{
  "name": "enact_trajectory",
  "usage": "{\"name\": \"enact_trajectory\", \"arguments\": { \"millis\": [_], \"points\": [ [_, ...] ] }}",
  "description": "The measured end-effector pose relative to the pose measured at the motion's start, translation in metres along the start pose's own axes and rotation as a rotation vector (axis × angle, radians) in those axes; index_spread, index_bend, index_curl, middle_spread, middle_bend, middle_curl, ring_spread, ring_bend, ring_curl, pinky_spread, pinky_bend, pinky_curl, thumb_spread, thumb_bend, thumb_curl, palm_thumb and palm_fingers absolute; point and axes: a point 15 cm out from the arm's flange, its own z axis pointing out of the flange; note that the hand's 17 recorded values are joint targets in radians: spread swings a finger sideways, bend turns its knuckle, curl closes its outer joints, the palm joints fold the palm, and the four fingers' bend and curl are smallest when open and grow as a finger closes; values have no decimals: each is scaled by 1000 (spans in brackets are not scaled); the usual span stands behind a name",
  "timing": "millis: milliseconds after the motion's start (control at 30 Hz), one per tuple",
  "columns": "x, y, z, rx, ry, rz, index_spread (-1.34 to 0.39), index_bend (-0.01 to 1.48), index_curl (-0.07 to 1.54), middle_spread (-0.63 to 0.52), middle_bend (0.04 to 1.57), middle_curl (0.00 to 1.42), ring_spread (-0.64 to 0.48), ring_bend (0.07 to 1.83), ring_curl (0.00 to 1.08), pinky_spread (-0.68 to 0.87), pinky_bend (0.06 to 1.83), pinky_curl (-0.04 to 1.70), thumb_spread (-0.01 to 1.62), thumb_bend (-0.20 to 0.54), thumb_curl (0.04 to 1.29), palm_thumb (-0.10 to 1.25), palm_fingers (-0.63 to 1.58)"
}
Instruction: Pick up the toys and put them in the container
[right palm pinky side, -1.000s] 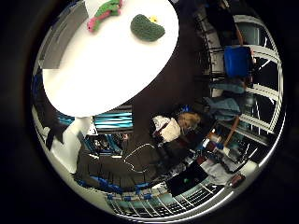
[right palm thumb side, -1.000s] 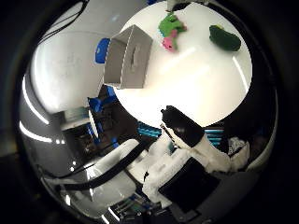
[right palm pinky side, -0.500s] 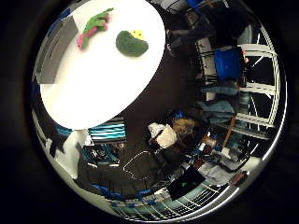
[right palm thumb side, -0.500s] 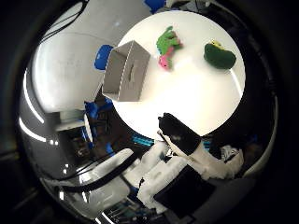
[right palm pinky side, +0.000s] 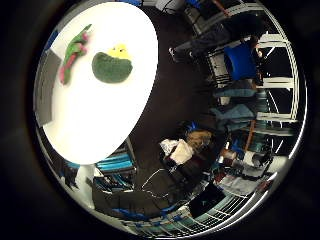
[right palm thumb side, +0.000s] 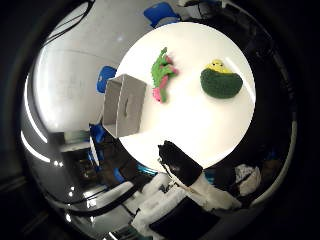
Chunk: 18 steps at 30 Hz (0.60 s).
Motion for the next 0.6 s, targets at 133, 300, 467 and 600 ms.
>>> {"name": "enact_trajectory", "arguments": {
  "millis": [133, 300, 467, 600],
  "points": [
    [7, -14, 30, 8, -10, 5, -373, 152, 244, 128, 203, 328, 223, 334, 263, 431, 485, 310, 1154, -22, 275, 498, 104],
    [6, -29, 67, -6, -21, -6, -372, 152, 246, 131, 200, 330, 222, 333, 258, 428, 492, 306, 1136, -20, 284, 494, 91],
    [-3, -34, 108, -45, -46, -10, -372, 151, 247, 136, 201, 331, 222, 330, 257, 424, 500, 303, 1127, -22, 285, 479, 85],
    [-6, -35, 139, -58, -52, -5, -372, 151, 248, 137, 205, 333, 222, 332, 258, 424, 498, 301, 1122, -19, 288, 486, 87]
  ]
}}
